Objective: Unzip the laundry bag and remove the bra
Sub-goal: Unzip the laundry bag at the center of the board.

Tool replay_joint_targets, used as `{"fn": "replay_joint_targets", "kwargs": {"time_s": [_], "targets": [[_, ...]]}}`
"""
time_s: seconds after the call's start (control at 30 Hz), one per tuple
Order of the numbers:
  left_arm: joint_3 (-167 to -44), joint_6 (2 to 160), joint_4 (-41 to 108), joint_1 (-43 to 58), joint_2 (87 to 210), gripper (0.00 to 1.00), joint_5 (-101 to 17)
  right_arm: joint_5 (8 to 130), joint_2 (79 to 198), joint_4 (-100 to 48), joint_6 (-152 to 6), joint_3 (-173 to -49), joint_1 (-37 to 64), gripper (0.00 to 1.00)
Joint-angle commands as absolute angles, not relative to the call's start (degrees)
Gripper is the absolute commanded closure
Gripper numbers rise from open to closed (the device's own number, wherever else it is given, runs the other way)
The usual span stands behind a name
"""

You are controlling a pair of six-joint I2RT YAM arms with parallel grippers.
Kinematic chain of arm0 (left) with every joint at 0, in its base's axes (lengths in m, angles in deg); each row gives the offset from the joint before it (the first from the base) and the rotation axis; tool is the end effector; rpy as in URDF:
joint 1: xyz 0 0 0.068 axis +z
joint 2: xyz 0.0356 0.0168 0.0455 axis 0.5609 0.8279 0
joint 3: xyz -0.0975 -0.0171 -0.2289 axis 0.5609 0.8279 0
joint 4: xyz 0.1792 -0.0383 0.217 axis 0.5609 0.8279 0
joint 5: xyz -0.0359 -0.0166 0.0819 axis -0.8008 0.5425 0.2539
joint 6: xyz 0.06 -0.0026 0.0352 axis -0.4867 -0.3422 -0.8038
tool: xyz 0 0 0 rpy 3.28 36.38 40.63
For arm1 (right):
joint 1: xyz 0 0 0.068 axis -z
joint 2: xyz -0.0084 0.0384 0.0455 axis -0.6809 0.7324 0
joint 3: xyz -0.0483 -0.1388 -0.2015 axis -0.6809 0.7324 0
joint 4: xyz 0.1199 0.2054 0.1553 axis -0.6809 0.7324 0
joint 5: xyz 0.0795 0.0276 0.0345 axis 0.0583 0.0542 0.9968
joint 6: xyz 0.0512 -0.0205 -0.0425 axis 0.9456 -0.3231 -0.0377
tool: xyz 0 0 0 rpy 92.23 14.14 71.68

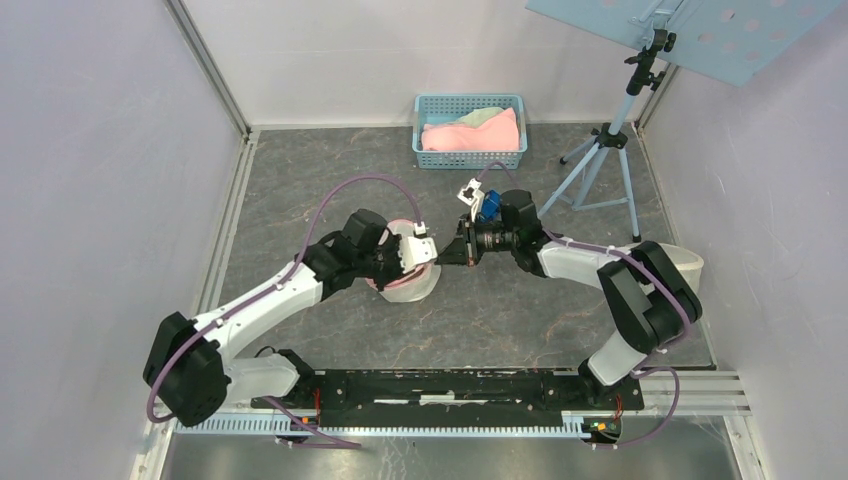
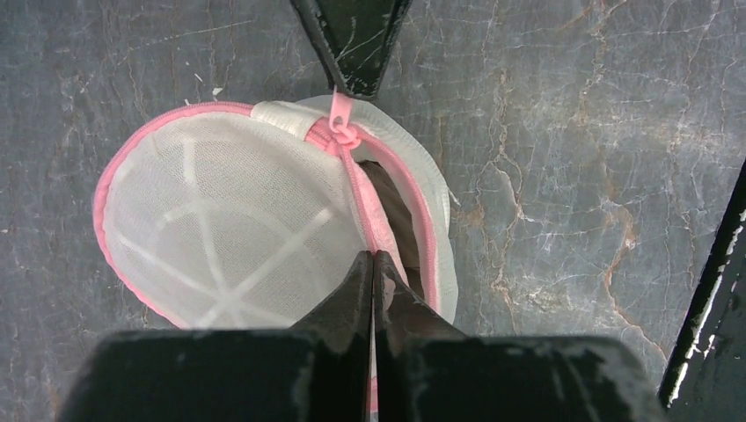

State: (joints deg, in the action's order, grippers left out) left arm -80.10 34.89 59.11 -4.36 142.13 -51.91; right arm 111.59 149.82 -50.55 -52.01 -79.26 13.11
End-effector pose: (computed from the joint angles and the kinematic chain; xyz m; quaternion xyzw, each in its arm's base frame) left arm 0.2208 -0.1980 0.1979 0.5905 0.7017 -0.1593 0.3656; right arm 0.2854 0.2133 0.1440 -0.2408 0.7589 0.5472 0.2582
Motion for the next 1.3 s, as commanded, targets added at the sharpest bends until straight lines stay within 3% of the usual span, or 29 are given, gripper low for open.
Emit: {"fn": "replay_joint_targets", "kwargs": {"time_s": [0.0, 0.33, 0.5, 0.57, 0.8, 1.0, 1.27], "targets": [[-78.4, 34.6, 60.1, -4.6, 139.1, 0.98, -52.7, 109.4, 151.8, -48.7, -56.8, -84.2, 14.3, 1.00], [-79.8, 36.9, 61.0, -4.5, 138.0, 0.96, -54.8, 108.5, 155.0, -45.9, -60.0, -89.2, 14.4, 1.00], [-82.4, 43.9, 60.8, -1.2, 135.9, 0.52, -58.8, 107.2, 156.0, -40.1, -67.8, -93.4, 14.3, 1.00], [-82.5, 45.4, 60.7, 3.2, 135.1, 0.44, -62.3, 105.9, 156.5, -37.9, -70.8, -95.4, 14.2, 1.00], [-82.6, 37.6, 65.2, 16.5, 136.0, 0.45, -65.8, 101.0, 159.4, -29.4, -82.2, -100.6, 13.0, 1.00], [-80.2, 30.4, 64.1, 18.0, 137.5, 0.47, -65.4, 96.4, 161.7, -27.3, -87.1, -102.0, 11.3, 1.00], [-75.7, 21.1, 57.7, 15.4, 142.3, 0.42, -63.0, 93.8, 164.4, -27.1, -90.1, -102.0, 9.8, 1.00]]}}
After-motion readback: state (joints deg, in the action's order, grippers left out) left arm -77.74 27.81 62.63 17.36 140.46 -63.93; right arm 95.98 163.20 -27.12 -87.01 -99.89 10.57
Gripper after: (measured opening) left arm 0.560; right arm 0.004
